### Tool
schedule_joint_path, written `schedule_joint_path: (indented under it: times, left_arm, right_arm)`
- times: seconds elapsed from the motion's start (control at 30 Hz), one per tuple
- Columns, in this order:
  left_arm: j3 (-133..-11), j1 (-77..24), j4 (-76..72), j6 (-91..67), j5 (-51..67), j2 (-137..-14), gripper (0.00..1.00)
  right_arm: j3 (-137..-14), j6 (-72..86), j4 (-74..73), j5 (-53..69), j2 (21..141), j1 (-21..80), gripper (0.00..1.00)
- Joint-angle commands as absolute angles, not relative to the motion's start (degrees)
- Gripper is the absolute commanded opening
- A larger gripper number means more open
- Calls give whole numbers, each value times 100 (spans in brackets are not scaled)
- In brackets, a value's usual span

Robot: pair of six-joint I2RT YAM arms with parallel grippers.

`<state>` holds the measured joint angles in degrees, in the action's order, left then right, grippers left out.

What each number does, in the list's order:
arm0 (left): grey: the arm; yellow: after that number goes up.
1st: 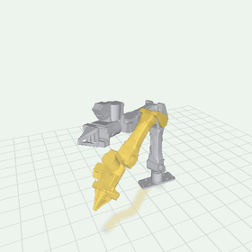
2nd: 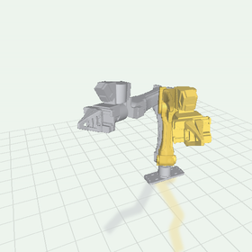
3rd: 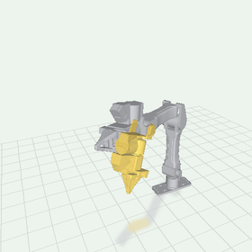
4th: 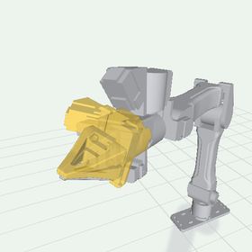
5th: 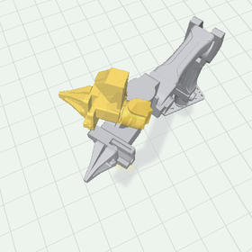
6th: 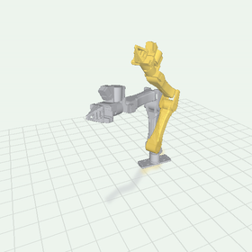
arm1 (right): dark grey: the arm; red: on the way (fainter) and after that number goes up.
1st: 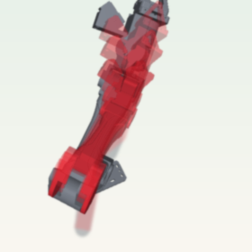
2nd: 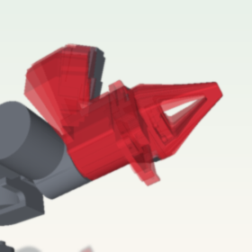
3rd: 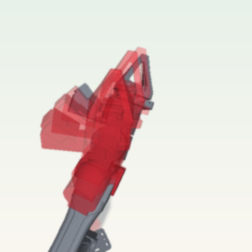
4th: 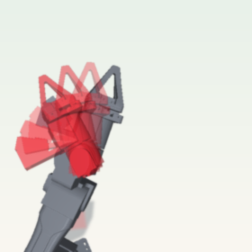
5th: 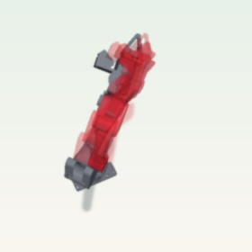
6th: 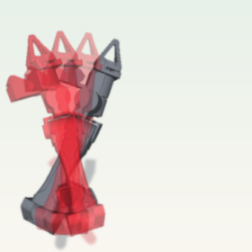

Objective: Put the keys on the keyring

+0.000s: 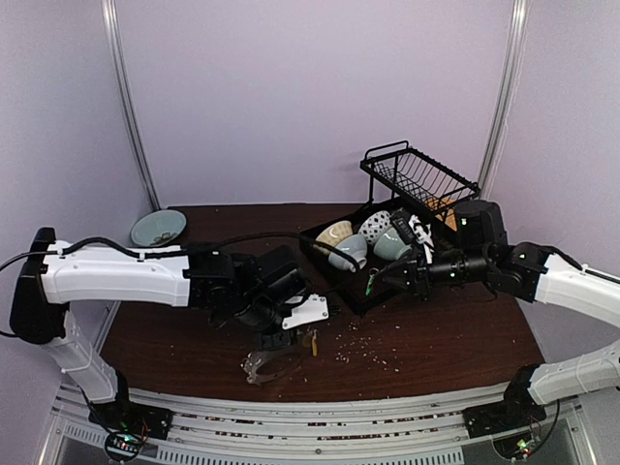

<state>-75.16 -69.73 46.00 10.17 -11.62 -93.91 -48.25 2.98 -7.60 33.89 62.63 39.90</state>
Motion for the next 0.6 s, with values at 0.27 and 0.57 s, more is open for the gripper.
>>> schedule_joint_path:
  times: [0.27, 0.57]
  left_arm:
    - [-5401, -6759, 839, 308, 423, -7991, 0]
    - [-4570, -6740, -296, 45, 873, -7649, 0]
  right_arm:
    - [-4778, 343, -701, 3558, 6275, 4025, 0]
    - [-4734, 415, -589, 3716, 6369, 4034, 0]
